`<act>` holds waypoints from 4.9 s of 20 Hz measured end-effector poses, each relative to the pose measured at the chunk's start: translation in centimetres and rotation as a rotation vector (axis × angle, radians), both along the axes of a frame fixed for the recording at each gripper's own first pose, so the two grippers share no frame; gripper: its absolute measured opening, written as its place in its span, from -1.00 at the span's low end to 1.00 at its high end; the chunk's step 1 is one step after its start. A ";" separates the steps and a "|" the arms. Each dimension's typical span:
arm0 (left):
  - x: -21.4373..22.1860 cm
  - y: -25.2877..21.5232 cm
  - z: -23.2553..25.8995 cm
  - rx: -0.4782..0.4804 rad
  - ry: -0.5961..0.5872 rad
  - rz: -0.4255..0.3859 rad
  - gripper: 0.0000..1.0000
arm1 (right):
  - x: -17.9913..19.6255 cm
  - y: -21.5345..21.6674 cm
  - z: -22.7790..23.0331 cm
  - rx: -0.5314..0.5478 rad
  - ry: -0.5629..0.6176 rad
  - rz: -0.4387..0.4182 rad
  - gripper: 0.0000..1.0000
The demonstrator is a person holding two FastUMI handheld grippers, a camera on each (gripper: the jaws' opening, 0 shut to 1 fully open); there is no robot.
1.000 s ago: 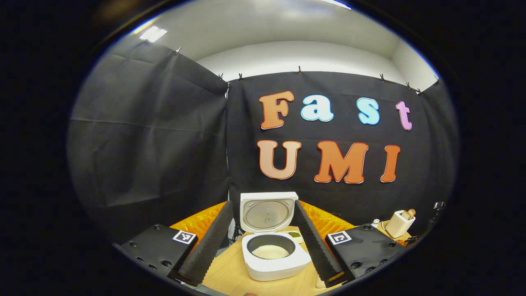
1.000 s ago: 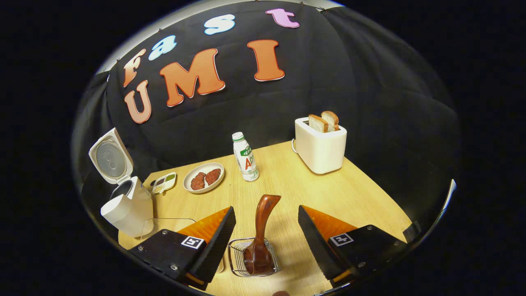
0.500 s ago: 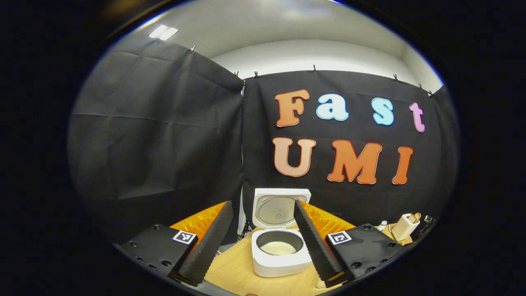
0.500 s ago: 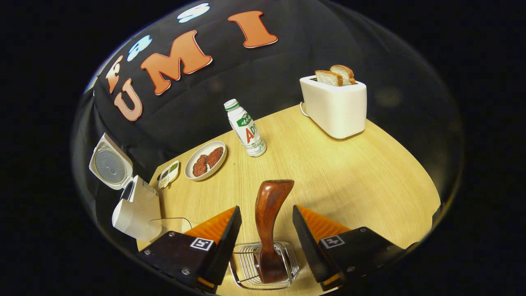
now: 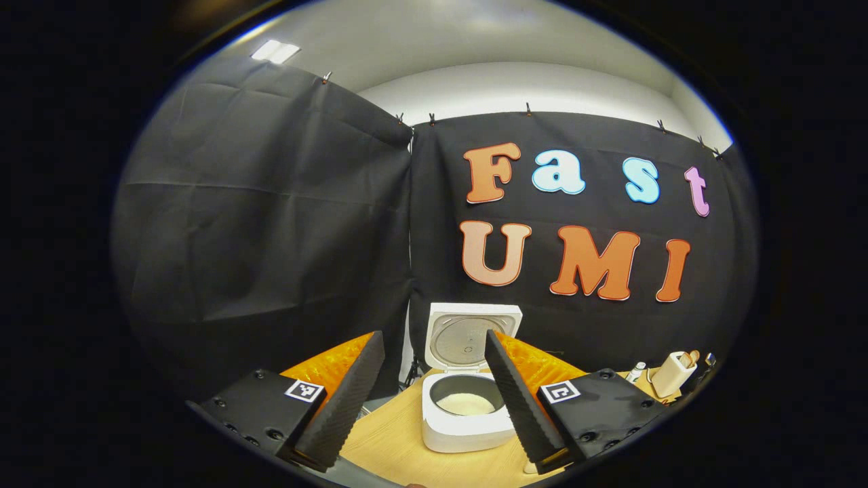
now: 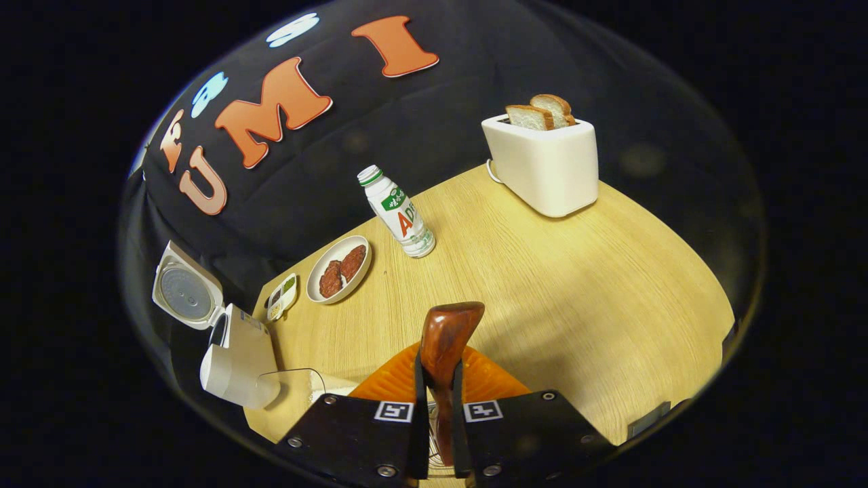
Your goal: Close the left gripper, press the button to open the rice cooker; take a wooden spoon from the chopstick holder with the right hand, scoop a spoonful of rice and pour it into the rice cooker, then put the wooden spoon back into the chopstick holder.
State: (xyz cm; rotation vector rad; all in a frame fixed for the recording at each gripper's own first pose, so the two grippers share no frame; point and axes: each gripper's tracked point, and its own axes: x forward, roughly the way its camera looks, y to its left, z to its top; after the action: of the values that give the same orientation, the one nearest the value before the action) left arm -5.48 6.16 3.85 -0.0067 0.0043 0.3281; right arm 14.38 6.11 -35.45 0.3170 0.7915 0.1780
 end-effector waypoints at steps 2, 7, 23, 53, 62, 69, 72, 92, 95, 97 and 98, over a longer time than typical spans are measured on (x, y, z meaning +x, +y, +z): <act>0.5 -0.1 0.3 0.003 -0.004 -0.016 1.00 | -0.3 0.1 1.1 -0.027 -0.027 0.010 -0.86; 1.7 -0.7 0.6 0.025 -0.009 -0.072 1.00 | -1.0 0.6 5.9 -0.082 -0.118 0.008 -0.93; 5.0 2.8 0.2 -0.019 0.014 -0.261 1.00 | -4.9 13.3 15.6 -0.110 -0.398 0.131 -0.93; 6.0 5.1 -2.9 0.006 0.097 -0.290 1.00 | -8.8 18.6 1.2 -0.367 -0.403 0.219 -0.94; 6.2 4.8 -3.4 0.014 0.111 -0.293 1.00 | -8.7 20.8 0.0 -0.003 -0.217 0.037 -0.94; 6.6 4.0 -3.4 0.004 0.114 -0.310 1.00 | -8.4 21.0 -1.2 0.143 -0.107 -0.089 -0.94; 6.6 3.9 -3.6 0.006 0.120 -0.315 1.00 | -8.2 21.4 -1.7 0.214 -0.067 -0.128 -0.94; 5.5 2.7 -2.6 0.000 0.099 -0.346 1.00 | -7.7 17.6 2.3 0.603 -0.007 -0.288 -0.94; 5.3 2.6 -2.1 -0.006 0.084 -0.351 1.00 | -7.4 17.1 4.0 0.656 -0.013 -0.307 -0.95; 5.3 2.8 -1.8 0.010 0.076 -0.343 1.00 | -7.2 17.1 5.4 0.718 -0.005 -0.321 -0.94; 5.1 2.8 -1.6 0.016 0.071 -0.342 1.00 | -7.1 17.1 5.9 0.738 -0.007 -0.326 -0.94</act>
State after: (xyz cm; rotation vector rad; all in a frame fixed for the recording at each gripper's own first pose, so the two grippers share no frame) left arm -0.38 8.93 2.24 0.0217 0.0727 -0.0136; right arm 7.27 23.19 -29.51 1.1339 0.6328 0.1579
